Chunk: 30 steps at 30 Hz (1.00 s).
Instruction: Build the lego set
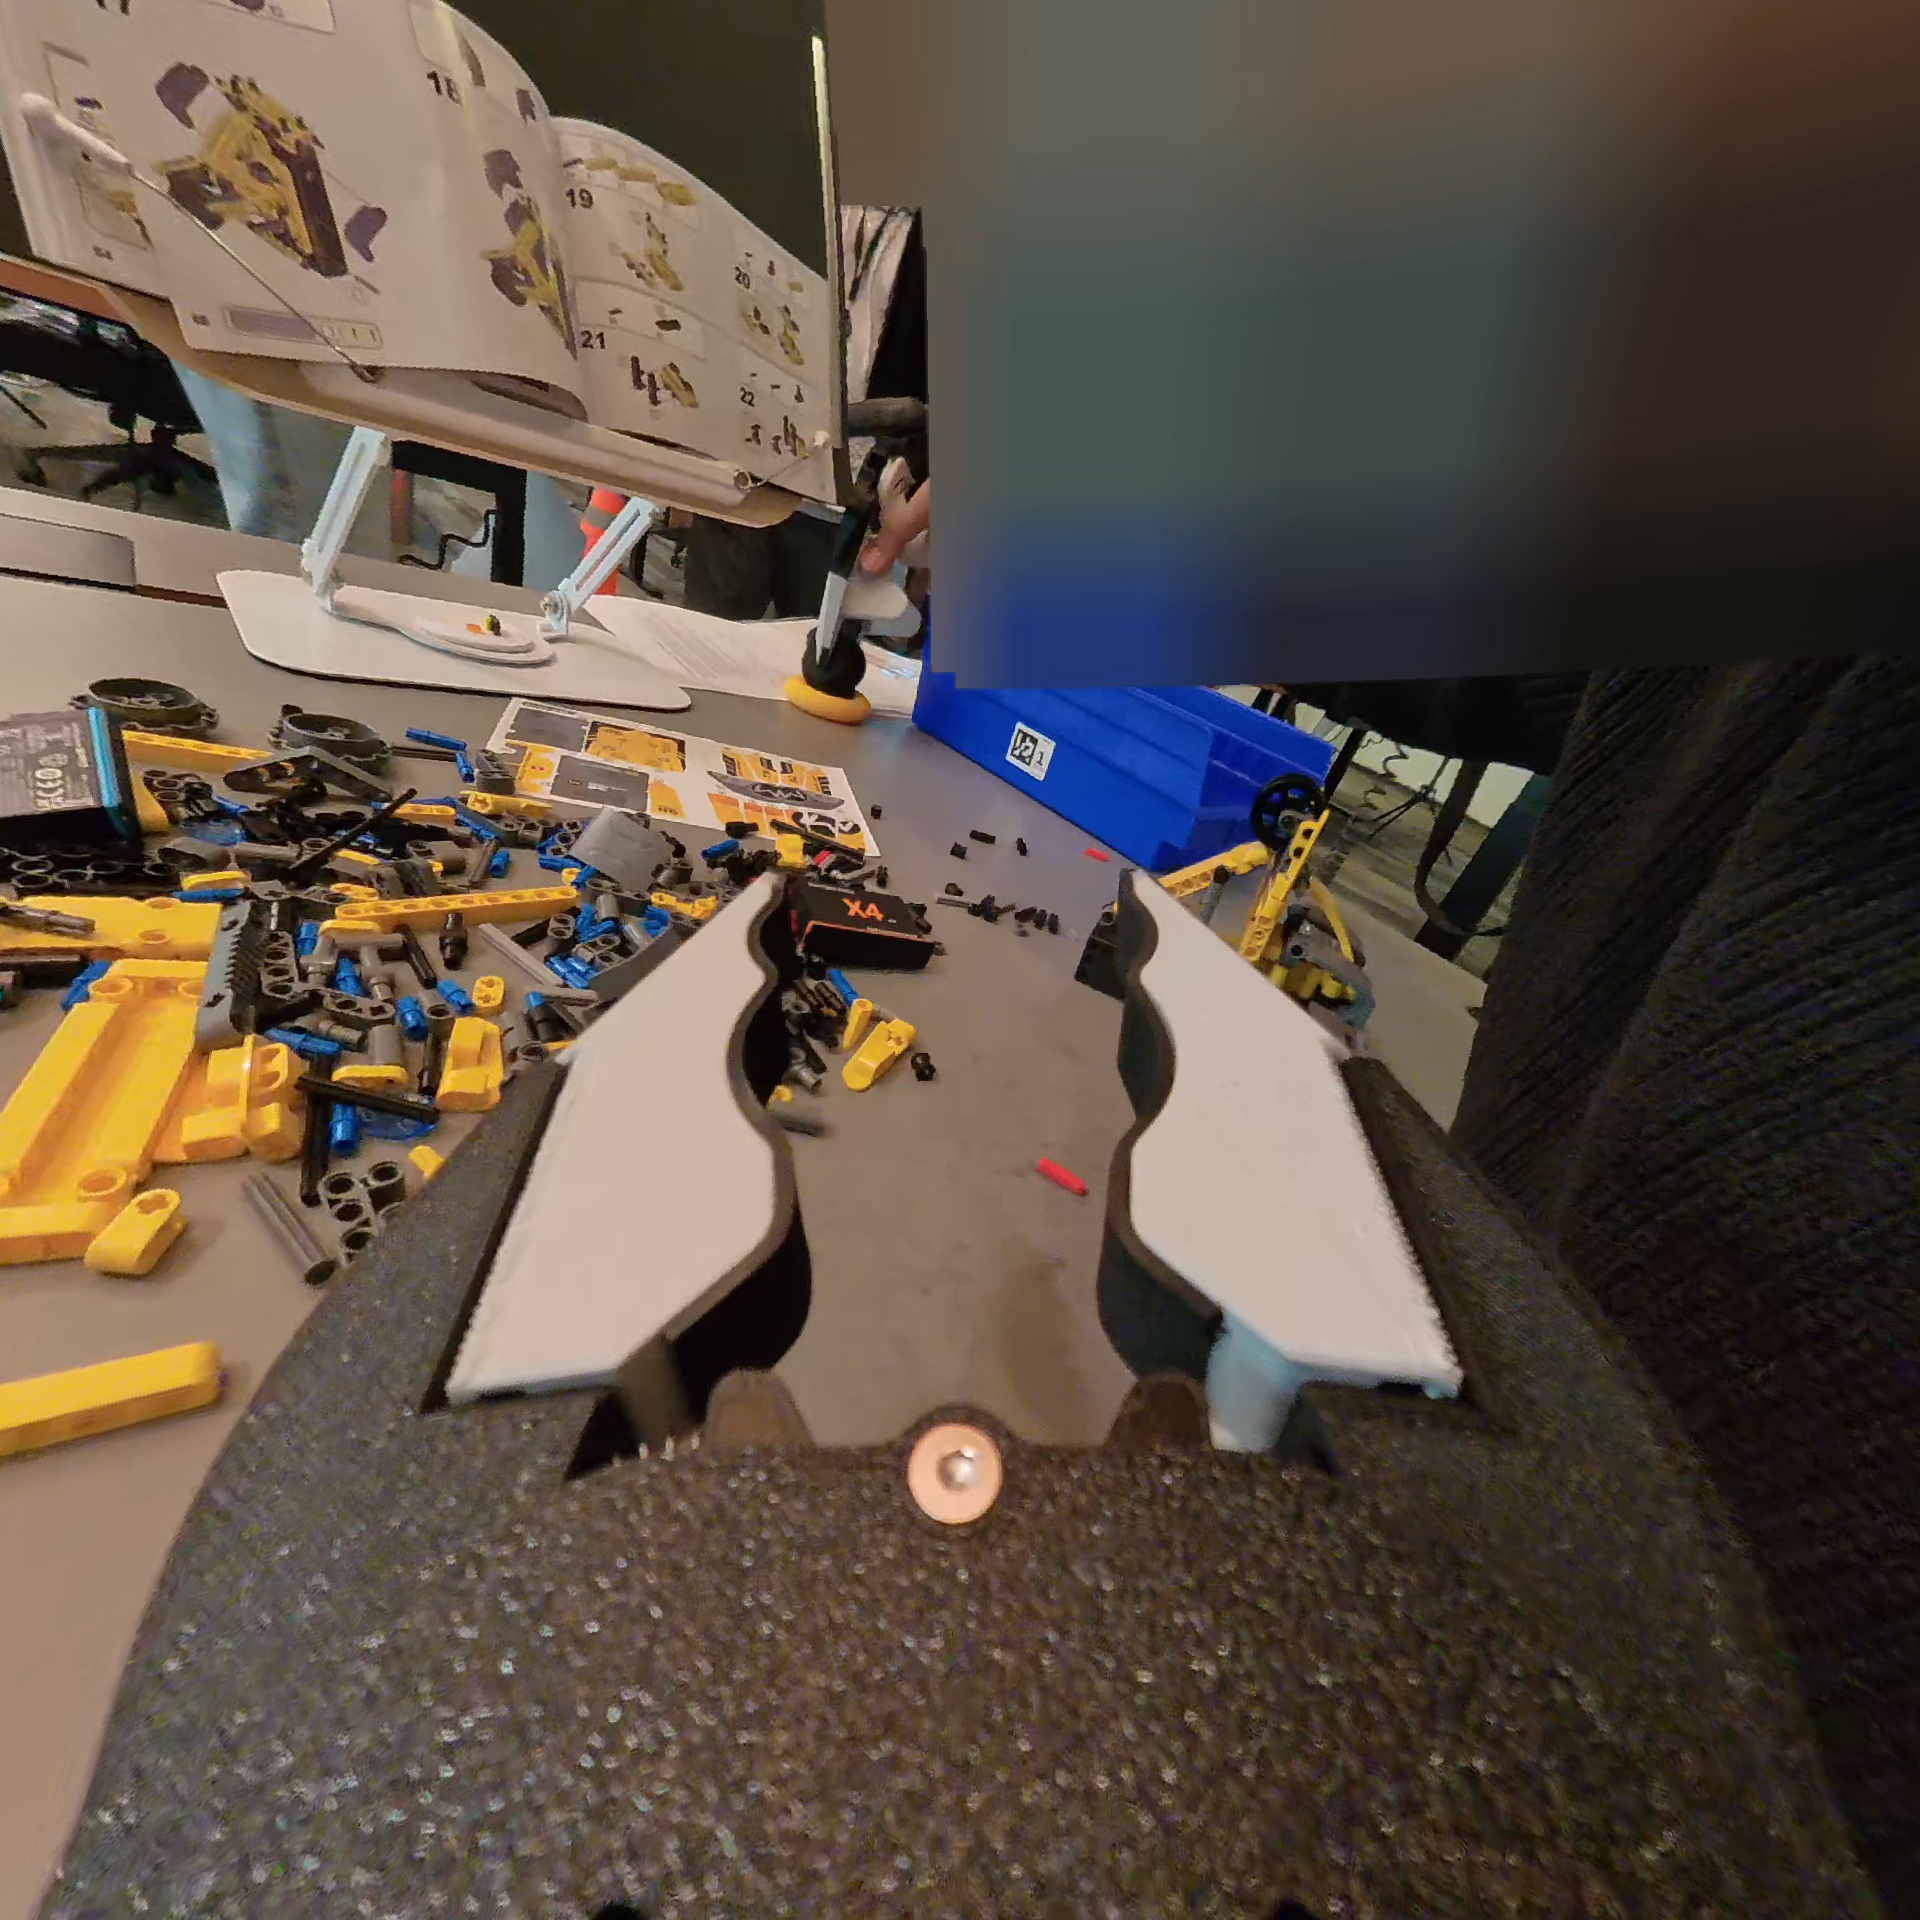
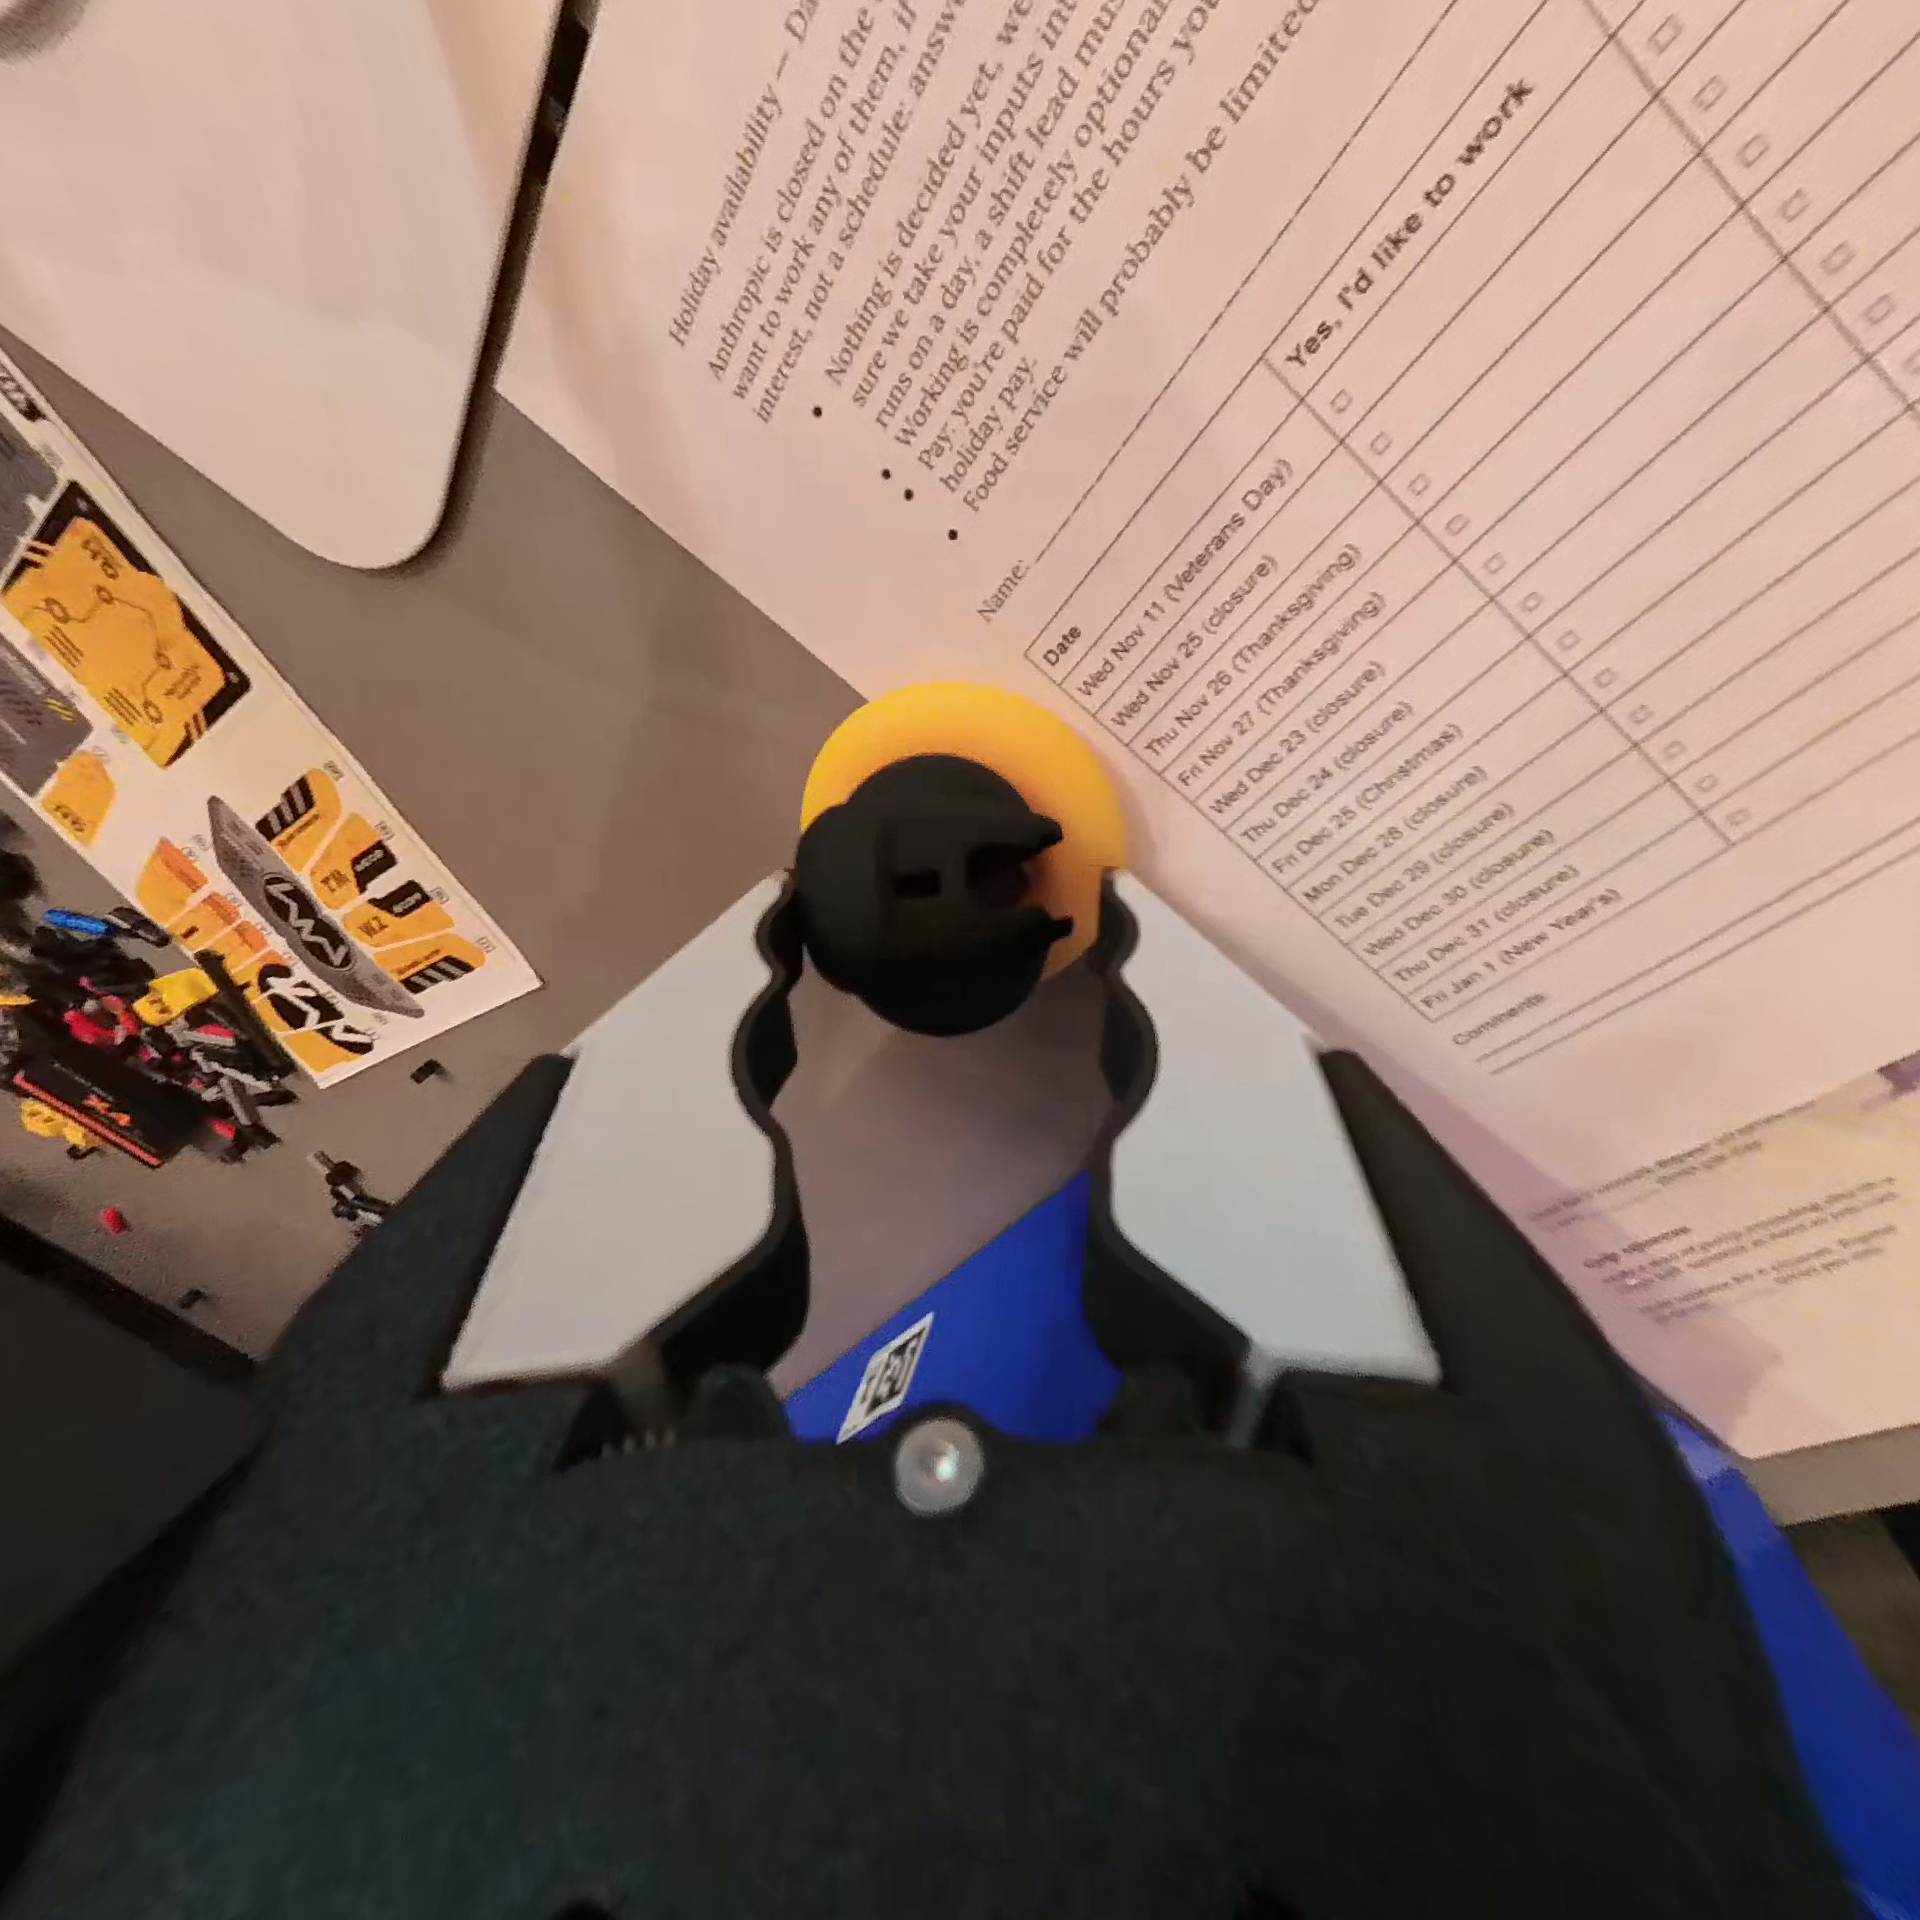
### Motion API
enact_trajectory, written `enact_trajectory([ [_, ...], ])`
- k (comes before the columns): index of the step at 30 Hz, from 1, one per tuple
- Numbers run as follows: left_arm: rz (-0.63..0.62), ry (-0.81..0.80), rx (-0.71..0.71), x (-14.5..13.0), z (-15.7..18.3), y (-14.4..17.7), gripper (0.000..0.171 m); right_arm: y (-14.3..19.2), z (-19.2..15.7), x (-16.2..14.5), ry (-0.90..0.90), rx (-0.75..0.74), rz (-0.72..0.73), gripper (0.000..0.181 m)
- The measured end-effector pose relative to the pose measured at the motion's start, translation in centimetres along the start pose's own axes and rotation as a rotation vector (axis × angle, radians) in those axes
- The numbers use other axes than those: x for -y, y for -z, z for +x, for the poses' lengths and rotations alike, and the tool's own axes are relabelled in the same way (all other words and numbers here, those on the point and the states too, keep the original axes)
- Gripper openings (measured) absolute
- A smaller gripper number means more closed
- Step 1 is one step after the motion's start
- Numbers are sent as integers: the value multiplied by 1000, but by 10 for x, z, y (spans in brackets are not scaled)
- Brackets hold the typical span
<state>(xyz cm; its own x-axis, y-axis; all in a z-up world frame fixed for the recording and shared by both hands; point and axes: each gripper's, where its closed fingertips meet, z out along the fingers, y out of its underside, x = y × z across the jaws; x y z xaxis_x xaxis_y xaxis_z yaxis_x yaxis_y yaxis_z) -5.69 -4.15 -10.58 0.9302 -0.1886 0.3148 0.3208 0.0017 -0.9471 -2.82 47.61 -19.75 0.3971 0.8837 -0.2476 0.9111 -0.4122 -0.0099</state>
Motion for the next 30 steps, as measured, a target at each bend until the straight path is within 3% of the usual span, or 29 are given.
enact_trajectory([
  [14,-22,-54,21,-5,2,0,62,6,8,-3,58,-97,12,68],
  [21,-27,-71,36,-3,5,3,61,45,8,9,9,-68,246,68],
  [25,-17,-69,17,-1,14,3,61,62,-5,1,-24,28,342,68],
  [30,-28,-104,9,3,34,4,62,102,-7,-14,-43,-30,525,68],
])
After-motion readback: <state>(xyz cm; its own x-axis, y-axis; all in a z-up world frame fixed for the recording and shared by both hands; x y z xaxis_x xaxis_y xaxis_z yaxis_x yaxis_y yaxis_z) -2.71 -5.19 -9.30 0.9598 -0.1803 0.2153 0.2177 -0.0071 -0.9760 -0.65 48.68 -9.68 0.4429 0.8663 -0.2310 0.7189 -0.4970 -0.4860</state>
